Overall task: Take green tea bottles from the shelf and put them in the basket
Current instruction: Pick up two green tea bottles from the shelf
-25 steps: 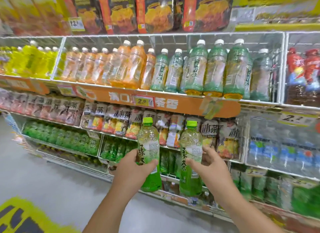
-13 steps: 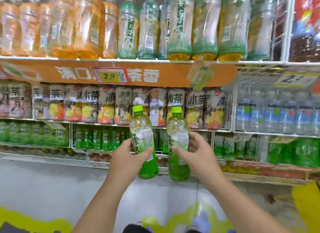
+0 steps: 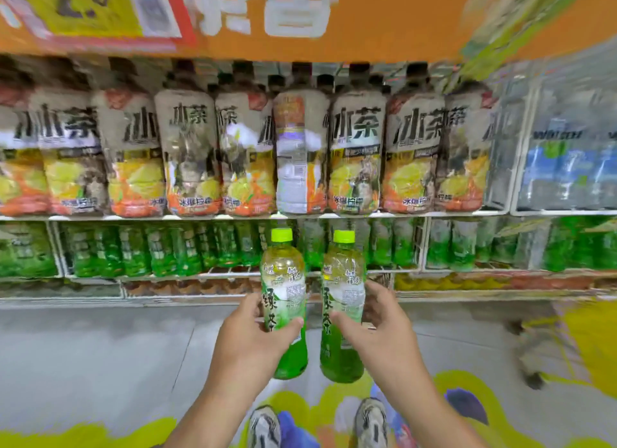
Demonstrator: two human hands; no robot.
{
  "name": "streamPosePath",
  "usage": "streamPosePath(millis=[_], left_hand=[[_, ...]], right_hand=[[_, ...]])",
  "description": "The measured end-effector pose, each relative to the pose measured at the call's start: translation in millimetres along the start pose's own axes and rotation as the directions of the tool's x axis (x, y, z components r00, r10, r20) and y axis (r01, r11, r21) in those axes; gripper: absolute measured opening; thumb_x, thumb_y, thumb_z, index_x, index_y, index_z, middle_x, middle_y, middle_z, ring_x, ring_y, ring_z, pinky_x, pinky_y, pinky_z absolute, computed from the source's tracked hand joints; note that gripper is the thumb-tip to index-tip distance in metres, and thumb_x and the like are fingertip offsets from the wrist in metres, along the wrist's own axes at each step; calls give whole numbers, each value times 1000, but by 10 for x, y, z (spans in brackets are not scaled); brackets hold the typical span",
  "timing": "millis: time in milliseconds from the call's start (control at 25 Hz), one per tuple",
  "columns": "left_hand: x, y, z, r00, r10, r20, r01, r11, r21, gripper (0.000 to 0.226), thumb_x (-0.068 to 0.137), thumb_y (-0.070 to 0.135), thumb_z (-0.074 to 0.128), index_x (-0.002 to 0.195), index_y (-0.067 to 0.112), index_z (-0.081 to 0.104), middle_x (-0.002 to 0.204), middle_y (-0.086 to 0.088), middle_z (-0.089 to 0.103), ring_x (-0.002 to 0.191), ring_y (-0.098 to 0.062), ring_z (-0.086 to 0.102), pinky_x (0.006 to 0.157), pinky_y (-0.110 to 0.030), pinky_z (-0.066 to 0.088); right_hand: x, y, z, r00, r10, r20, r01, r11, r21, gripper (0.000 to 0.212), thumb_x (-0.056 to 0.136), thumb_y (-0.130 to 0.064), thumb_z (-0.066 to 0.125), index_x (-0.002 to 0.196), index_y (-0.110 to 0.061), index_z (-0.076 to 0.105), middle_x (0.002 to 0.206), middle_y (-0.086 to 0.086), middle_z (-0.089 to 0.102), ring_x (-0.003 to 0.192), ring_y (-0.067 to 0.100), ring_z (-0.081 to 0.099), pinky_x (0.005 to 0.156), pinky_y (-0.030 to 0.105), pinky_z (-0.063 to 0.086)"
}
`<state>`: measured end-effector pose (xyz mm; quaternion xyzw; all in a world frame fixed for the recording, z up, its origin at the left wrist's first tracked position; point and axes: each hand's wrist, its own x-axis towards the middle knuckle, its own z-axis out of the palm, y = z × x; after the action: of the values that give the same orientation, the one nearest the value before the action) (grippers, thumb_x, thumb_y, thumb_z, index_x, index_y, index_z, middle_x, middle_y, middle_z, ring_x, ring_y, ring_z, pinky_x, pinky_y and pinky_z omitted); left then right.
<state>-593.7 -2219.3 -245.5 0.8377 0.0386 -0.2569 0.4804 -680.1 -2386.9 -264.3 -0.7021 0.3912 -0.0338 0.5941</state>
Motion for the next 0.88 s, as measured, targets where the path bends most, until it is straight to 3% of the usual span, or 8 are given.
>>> streamPosePath(millis=[80,200,360,520,600,680,800,880], left_hand=[[308,-264,176,1000,-22,-21,22,999,-37,28,75,30,87,96,36,69,85,23,75,79,-3,73,71,-30,57],[775,-657,510,999,-36,-40,33,997,-63,26,78,29,85,98,33,69,85,24,74,76,0,72,67,-31,57],[1456,-1013,926,998,-11,-60,8,999,-51,26,77,29,85,98,27,70,87,15,77,79,-5,74,75,-37,60],[1997,-1033,1154,977,96,-189,-74,990,120,26,77,36,84,81,25,61,73,11,68,65,1,62,56,-10,43],[2205,-977,1204,967,132,-217,-97,982,164,34,77,41,82,76,24,52,71,7,61,63,-5,57,53,-16,38],[2419,-938,1239,964,142,-225,-106,981,163,41,77,44,82,71,17,51,61,-2,56,50,-17,49,46,-30,36],[2731,-862,1297,954,175,-245,-129,972,194,40,77,33,84,62,13,53,50,2,48,39,-12,40,33,-18,26],[2925,-858,1361,923,287,-257,-233,947,222,26,74,28,85,71,12,64,60,2,61,50,-10,56,44,-15,38]], right_hand=[[304,267,120,1000,2,-25,-2,1000,14,61,76,-24,89,127,-32,57,106,-11,74,100,8,70,70,19,55],[759,703,314,999,-6,-35,7,1000,5,58,69,-41,87,121,-35,61,104,-12,75,98,5,70,80,26,58],[1297,1112,463,999,-15,-43,15,1000,0,54,74,-32,88,122,-29,63,101,-15,75,96,2,69,83,23,56],[1765,1321,560,996,-32,-83,31,999,-8,68,74,-37,87,135,-27,56,103,-21,68,95,-8,64,90,28,54],[1981,1343,615,990,-55,-127,53,998,-19,64,69,-45,85,125,-25,62,101,-15,74,94,3,70,89,40,58],[2163,1334,667,984,-81,-158,77,997,-32,66,64,-52,82,122,-27,63,94,-11,76,88,10,73,83,42,60],[2379,1285,684,982,-86,-166,81,996,-32,53,74,-40,85,120,-30,62,91,-10,75,83,7,72,75,27,58],[2510,1219,702,985,-86,-152,78,995,-53,42,79,-36,84,112,-34,57,91,-13,73,81,3,70,65,16,52]])
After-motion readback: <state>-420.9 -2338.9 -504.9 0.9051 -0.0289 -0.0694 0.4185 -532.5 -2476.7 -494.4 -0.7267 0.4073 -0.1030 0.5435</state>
